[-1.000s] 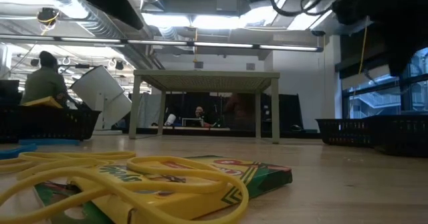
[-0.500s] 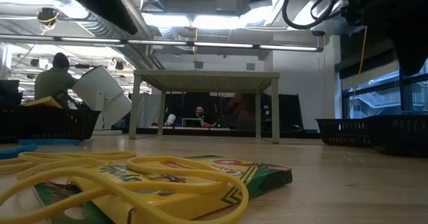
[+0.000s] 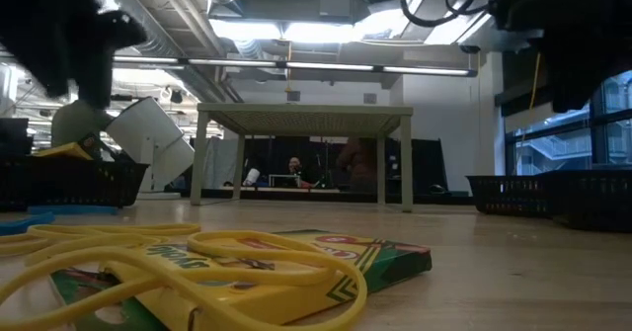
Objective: Pick & Place Office Desk Supplies
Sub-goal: Put the blue rubber band into the bottom right black bin
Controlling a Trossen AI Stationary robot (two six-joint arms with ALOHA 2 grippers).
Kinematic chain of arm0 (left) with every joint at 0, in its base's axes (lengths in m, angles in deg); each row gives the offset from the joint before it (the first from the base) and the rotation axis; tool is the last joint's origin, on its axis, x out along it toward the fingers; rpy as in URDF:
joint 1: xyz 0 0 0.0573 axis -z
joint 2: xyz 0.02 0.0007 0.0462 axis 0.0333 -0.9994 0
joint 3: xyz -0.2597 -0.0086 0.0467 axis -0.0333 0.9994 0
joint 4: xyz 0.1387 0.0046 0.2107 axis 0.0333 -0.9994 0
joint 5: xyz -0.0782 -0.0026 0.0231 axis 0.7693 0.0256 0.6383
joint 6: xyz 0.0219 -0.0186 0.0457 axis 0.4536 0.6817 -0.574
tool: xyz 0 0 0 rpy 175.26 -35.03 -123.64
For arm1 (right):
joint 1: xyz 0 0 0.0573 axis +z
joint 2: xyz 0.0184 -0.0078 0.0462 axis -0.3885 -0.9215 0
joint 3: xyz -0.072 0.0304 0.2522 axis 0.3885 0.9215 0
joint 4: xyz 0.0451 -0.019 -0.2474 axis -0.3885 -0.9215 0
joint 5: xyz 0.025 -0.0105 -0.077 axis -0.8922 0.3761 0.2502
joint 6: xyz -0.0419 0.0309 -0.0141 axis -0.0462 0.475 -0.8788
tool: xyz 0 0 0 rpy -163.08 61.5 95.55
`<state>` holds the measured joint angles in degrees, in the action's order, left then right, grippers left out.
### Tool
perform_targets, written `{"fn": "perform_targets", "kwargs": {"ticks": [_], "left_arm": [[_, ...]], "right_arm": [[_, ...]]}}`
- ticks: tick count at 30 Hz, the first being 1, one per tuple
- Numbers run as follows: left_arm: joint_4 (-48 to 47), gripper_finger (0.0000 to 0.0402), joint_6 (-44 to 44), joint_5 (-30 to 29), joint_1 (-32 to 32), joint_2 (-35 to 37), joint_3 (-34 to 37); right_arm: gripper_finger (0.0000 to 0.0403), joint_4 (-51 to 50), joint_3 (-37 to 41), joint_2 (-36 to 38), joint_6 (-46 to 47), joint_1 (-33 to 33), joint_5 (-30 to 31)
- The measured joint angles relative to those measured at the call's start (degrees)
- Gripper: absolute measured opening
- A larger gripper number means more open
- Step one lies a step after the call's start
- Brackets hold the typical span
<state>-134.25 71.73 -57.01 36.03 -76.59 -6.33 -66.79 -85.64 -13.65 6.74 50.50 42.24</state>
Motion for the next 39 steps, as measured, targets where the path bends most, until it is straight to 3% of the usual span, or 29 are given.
{"fn": "perform_targets", "kwargs": {"ticks": [4,9,16,24,29,39], "left_arm": [[-4.54,0.0221,-0.35,0.85,-1.37,-2.88,0.04],[-3.04,0.0236,-3.75,5.78,-2.75,-7.29,0.04],[-1.49,0.0237,-10.64,9.01,-2.79,-15.46,-0.09],[-0.04,0.022,-15.0,11.35,-3.21,-17.23,-0.16],[0.6,0.0178,-15.06,10.48,-3.08,-16.37,-0.02],[1.17,0.0016,-15.64,10.04,-1.87,-16.19,-0.25]], "right_arm": [[0.0208,1.03,0.0,0.0,-0.01,0.0,0.14],[0.0208,2.28,0.0,0.0,-0.01,0.0,0.18],[0.0208,5.15,0.0,0.0,-0.03,0.0,4.46],[0.0208,7.27,0.0,-0.02,-0.03,0.0,4.74],[0.0208,7.83,0.0,-0.02,-0.03,0.0,7.17],[0.0208,8.28,0.0,-0.02,-0.05,0.0,7.68]]}}
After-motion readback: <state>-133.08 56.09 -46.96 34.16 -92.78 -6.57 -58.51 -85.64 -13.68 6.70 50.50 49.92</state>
